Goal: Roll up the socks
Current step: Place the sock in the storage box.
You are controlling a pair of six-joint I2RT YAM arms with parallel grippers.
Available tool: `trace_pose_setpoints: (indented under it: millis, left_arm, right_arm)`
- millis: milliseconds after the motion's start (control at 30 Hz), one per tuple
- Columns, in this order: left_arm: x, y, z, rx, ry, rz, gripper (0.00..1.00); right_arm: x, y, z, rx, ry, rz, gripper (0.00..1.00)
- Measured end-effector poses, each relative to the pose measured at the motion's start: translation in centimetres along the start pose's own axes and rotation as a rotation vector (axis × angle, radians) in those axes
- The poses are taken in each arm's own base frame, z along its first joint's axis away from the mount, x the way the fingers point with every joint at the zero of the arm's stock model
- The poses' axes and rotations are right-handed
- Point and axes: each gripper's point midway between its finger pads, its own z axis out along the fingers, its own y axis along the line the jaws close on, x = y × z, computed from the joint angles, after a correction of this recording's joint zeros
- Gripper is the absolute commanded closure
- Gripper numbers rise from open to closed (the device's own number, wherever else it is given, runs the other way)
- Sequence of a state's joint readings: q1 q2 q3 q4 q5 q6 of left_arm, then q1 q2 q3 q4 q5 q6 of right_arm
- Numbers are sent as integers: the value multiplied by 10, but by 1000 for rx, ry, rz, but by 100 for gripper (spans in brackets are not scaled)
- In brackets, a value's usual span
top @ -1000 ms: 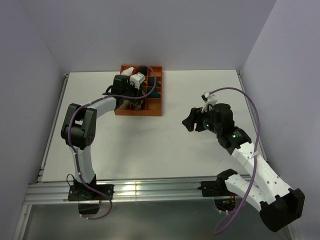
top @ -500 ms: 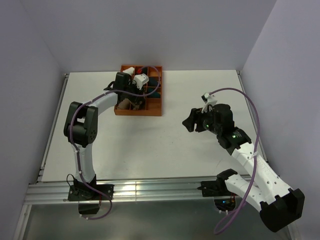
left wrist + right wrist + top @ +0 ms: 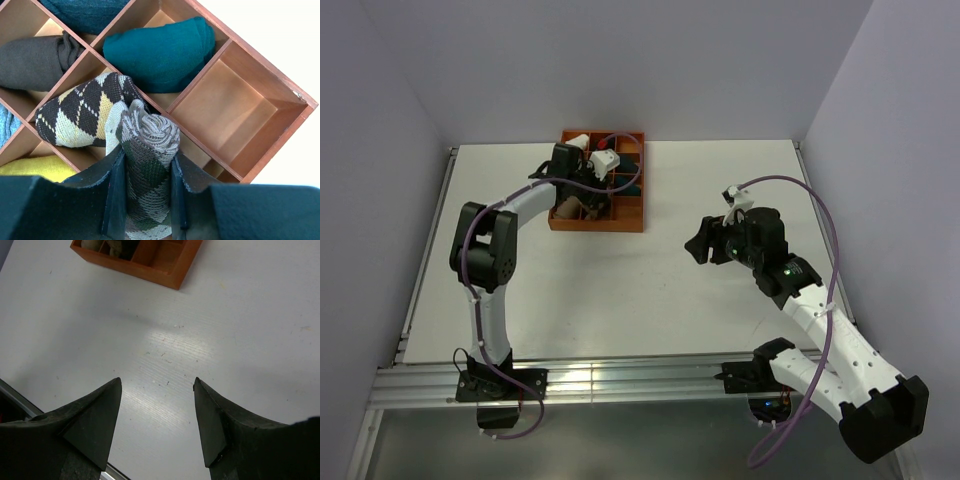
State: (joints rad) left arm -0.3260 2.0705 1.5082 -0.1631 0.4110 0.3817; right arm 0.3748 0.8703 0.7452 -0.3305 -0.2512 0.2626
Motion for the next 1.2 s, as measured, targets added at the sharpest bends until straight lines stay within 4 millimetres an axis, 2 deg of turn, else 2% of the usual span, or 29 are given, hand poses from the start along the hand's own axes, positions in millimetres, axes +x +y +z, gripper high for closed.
trace_pose_setpoints:
  millis: [267, 467, 733, 933, 1033, 1133, 1200]
  left_arm:
    - [3, -8, -3, 4, 8, 32, 100]
    - [25, -25, -3, 26, 70, 32, 100]
    - [29, -24, -3, 25, 89, 31, 100]
    - [38, -22, 8, 46, 151, 4, 99]
    - [40, -22, 10, 58, 183, -11, 97]
    - [41, -21, 11, 66, 206, -23, 91]
    - [41, -21, 11, 66, 212, -26, 78]
  right_arm:
    - [0, -2, 1, 8, 0, 0, 33]
    - [0, -2, 1, 8, 0, -1, 34]
    - [0, -2, 1, 7, 1, -2, 34]
    - [0, -2, 1, 8, 1, -3, 34]
    - [0, -2, 1, 7, 2, -3, 34]
    - [1, -2, 1, 7, 4, -3, 34]
    - [1, -1, 2, 4, 7, -5, 34]
